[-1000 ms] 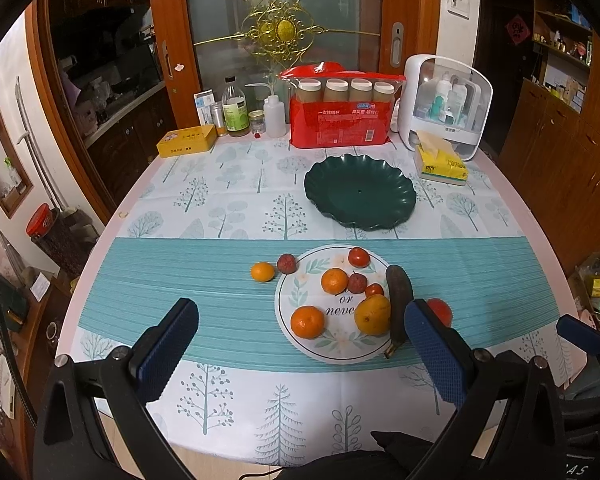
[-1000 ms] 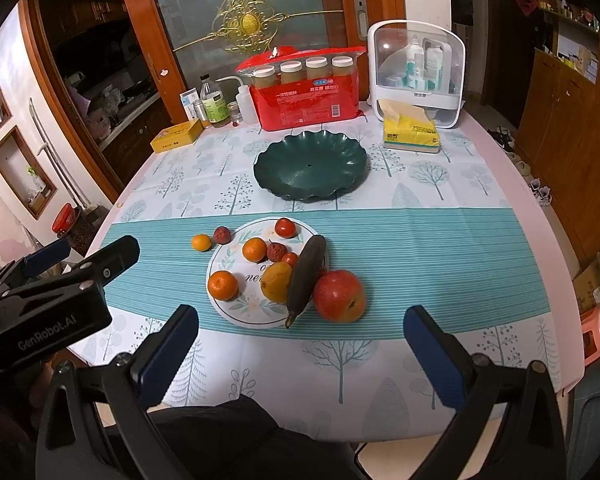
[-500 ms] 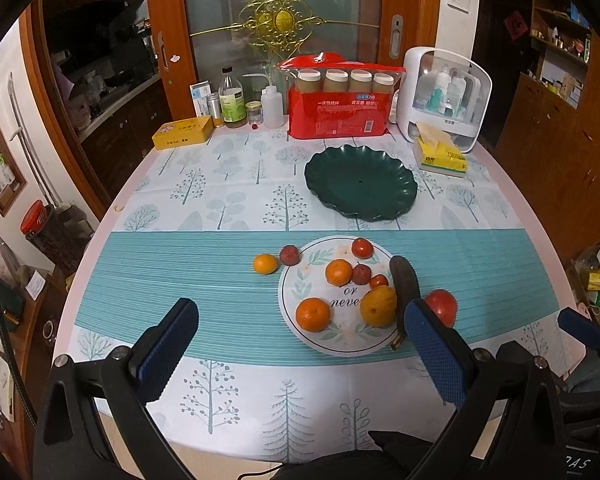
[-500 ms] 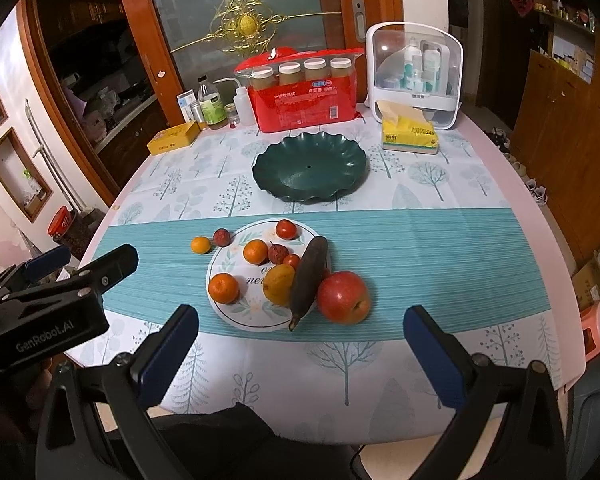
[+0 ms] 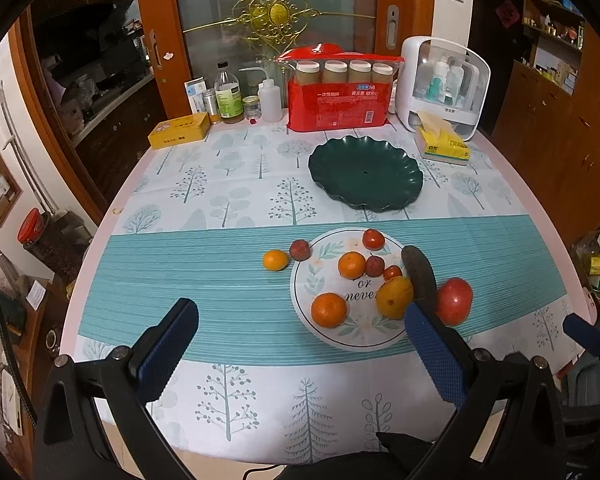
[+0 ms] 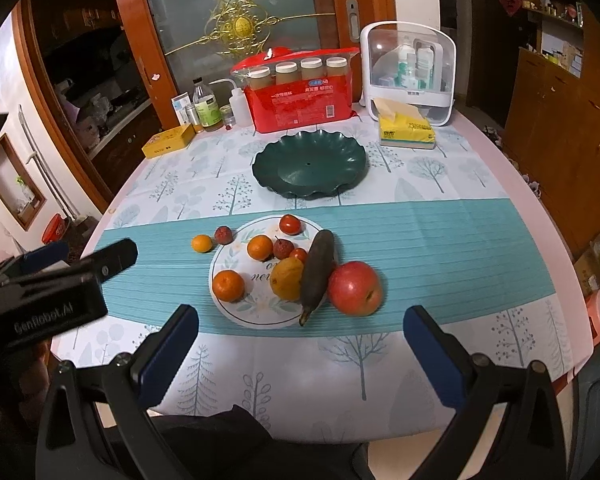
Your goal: Organize fruits
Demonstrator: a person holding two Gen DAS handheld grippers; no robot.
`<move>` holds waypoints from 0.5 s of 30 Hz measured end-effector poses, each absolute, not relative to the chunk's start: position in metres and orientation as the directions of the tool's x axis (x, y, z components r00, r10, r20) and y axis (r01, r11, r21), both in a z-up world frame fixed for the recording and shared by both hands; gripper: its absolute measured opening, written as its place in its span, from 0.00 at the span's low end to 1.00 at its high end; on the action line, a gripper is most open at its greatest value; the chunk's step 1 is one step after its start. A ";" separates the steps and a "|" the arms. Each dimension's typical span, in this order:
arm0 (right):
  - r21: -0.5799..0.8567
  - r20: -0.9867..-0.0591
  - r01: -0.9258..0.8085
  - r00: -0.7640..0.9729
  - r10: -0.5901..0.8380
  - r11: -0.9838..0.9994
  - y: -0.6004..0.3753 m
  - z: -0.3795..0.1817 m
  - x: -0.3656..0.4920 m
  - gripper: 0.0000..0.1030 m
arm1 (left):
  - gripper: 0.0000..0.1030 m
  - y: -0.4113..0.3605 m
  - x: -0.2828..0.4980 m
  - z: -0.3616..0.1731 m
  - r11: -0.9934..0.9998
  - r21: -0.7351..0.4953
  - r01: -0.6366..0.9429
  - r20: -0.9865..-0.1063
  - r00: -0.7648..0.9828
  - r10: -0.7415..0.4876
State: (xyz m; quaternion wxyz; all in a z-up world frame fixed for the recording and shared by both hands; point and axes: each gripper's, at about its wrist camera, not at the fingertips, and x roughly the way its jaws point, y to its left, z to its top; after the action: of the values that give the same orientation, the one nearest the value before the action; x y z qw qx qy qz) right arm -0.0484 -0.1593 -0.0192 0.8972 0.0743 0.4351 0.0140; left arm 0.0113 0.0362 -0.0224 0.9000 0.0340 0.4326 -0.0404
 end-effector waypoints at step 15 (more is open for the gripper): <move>0.110 -0.827 0.141 0.562 0.012 0.984 -0.179 -0.040 -0.051 1.00 | 0.99 0.018 0.038 -0.044 0.991 0.019 0.131 -0.838 0.543 -0.056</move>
State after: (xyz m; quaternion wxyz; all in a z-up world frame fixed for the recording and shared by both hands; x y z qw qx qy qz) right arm -0.0510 -0.1793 -0.0400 0.8798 0.0818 0.4668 -0.0367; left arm 0.0379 0.0185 -0.0444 0.8776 0.0393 0.4749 -0.0531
